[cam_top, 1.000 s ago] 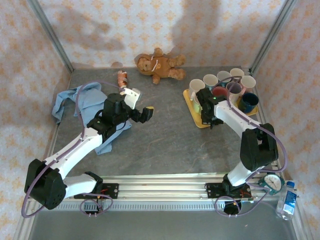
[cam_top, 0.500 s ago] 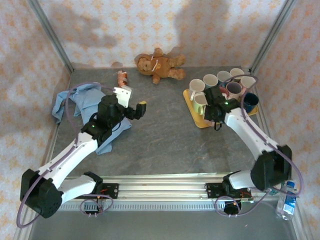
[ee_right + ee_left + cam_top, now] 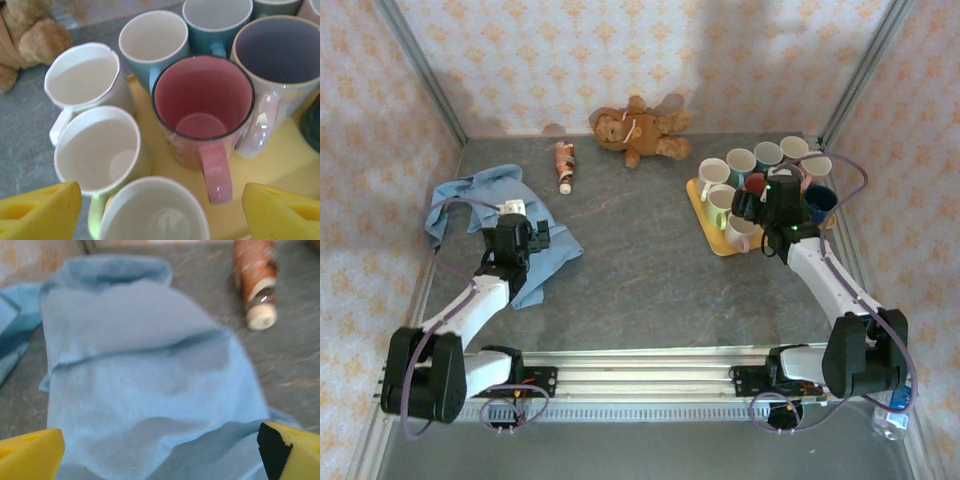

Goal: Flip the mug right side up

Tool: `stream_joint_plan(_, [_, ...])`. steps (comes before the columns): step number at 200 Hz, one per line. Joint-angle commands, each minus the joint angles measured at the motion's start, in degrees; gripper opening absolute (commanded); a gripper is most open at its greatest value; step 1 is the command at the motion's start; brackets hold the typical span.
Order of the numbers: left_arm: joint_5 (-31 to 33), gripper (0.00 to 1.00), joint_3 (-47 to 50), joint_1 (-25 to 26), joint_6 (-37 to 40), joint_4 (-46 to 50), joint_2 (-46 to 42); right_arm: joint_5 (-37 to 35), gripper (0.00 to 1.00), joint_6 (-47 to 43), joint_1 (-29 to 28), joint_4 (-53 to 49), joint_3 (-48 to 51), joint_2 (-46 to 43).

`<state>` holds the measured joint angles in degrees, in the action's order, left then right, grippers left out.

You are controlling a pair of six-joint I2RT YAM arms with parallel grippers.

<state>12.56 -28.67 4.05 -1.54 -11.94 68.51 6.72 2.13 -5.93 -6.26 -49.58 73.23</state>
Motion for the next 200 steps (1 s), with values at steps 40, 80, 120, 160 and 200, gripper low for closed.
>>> stream_joint_plan(40, [0.4,1.00,4.2,-0.2,0.8,-24.3,9.4,-0.9,1.00,-3.2,3.5,20.9,8.9,1.0])
stream_joint_plan(80, [-1.8,1.00,5.2,-0.2,1.7,-31.7,16.1,-3.0,1.00,-5.2,3.5,27.4,15.6,2.5])
stream_joint_plan(120, [-0.3,1.00,5.2,-0.2,1.1,-32.8,17.5,-2.1,0.99,-7.9,4.1,32.3,17.9,6.2])
stream_joint_plan(160, [-0.5,1.00,4.8,-0.2,1.0,-31.5,17.2,0.3,0.98,-6.9,5.6,42.8,22.5,10.4])
stream_joint_plan(200, [-0.5,1.00,4.8,-0.2,1.1,-31.6,17.3,0.8,0.98,-6.1,6.4,43.6,22.1,12.1])
